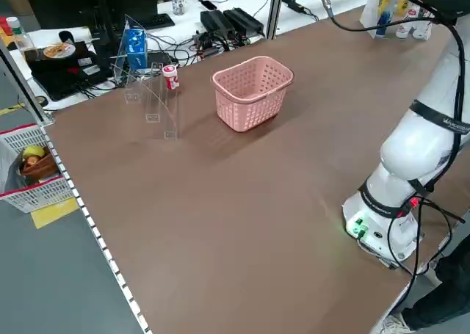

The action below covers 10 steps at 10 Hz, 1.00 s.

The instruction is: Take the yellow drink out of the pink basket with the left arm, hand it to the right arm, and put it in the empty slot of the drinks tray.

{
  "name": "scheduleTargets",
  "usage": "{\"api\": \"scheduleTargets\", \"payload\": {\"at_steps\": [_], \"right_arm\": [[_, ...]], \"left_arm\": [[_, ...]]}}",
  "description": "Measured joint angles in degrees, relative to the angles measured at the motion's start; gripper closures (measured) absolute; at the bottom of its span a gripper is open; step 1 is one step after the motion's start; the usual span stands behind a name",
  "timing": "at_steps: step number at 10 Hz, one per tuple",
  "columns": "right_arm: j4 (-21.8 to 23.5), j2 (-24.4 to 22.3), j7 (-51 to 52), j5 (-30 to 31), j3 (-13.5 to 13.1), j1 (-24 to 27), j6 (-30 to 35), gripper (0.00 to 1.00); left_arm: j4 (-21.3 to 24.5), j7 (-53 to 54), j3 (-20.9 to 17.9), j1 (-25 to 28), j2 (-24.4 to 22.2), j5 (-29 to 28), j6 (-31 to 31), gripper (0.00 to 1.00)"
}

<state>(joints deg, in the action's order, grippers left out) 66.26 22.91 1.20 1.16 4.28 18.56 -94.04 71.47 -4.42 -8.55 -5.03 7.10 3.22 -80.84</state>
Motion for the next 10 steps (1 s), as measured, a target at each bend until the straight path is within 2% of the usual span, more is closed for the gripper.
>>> {"api": "scheduleTargets", "payload": {"at_steps": [5,8,10], "right_arm": [[-0.14,-9.16,-0.56,0.02,0.33,-11.80,12.56,0.01],[0.41,-12.97,-2.91,0.04,0.33,-16.01,13.64,0.01],[3.70,-14.14,-2.89,0.07,-0.10,-16.06,10.85,0.01]], "left_arm": [[0.01,0.00,0.01,0.04,0.00,0.00,0.00,0.00],[0.02,0.00,0.01,0.05,0.00,0.00,0.00,0.00],[0.02,0.00,0.01,0.05,0.00,0.00,0.00,0.00]]}}
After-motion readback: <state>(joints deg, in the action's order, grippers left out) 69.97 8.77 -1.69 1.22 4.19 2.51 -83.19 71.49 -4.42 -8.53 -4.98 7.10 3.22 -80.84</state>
